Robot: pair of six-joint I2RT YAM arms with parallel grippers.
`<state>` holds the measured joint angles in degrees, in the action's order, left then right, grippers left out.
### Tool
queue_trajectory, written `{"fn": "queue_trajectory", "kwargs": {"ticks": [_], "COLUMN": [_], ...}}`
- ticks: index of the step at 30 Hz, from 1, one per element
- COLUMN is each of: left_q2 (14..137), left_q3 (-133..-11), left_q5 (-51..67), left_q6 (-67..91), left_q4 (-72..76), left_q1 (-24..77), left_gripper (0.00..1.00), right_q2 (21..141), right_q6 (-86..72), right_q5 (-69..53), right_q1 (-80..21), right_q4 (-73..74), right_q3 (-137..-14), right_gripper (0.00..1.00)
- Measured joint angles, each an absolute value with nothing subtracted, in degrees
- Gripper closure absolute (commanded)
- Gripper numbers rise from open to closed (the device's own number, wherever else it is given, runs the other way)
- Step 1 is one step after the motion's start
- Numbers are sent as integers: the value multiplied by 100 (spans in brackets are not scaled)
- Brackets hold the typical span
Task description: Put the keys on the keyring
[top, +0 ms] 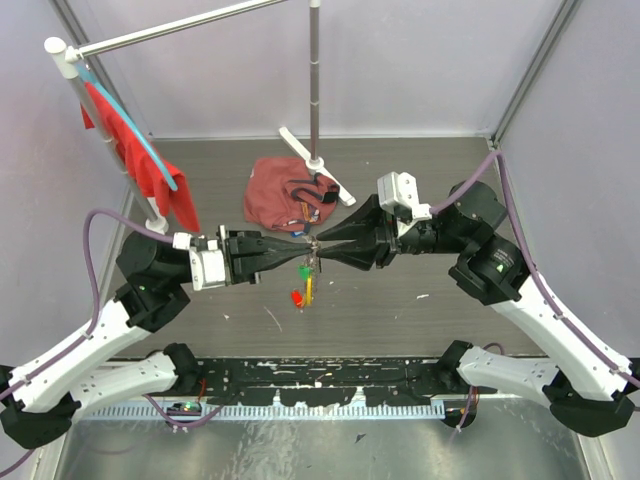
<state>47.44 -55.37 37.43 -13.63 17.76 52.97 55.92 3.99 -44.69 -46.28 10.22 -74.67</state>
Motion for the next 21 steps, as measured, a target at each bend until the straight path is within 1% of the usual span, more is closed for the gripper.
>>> {"fn": "queue_trajectory", "kwargs": {"ticks": [2,3,7,8,11,12,14,15,18,21], "left_q2": [4753,4755,4755,4755,4755,4755,4757,4759,4786,4829], "left_q3": [-5537,-5537,-5537,-5537,-5537,-5537,-5537,-5540,-5623,-5902], "left_q5": [3743,3743,3723,3697,3649,3640,3621,3614,3618,3612], "left_q6": [-1361,-1361,-1361,-1358,-1337,-1330,-1317,-1310,-1280,-1282], "left_q4": [1776,1778,1785,1793,1815,1815,1806,1793,1627,1192], "left_q1": [5297,5297,5297,5295,5295,5295,5295,5295,5299,5299], "left_gripper": [100,100,100,100,100,98,79,73,63,59], "right_q2": [5603,5607,5640,5640,5640,5640,5640,5642,5690,5782], "right_q6": [401,401,412,419,445,458,526,580,803,1166], "right_q5": [-4493,-4501,-4556,-4571,-4587,-4587,-4574,-4556,-4466,-4294], "right_q1": [-4628,-4628,-4628,-4628,-4628,-4628,-4628,-4628,-4637,-4637], "right_q4": [1015,1007,967,967,950,950,1007,1081,1481,2049], "right_q3": [-7467,-7467,-7467,-7467,-7467,-7470,-7491,-7526,-7732,-8058], "right_gripper": [72,76,97,99,99,99,100,100,99,99]}}
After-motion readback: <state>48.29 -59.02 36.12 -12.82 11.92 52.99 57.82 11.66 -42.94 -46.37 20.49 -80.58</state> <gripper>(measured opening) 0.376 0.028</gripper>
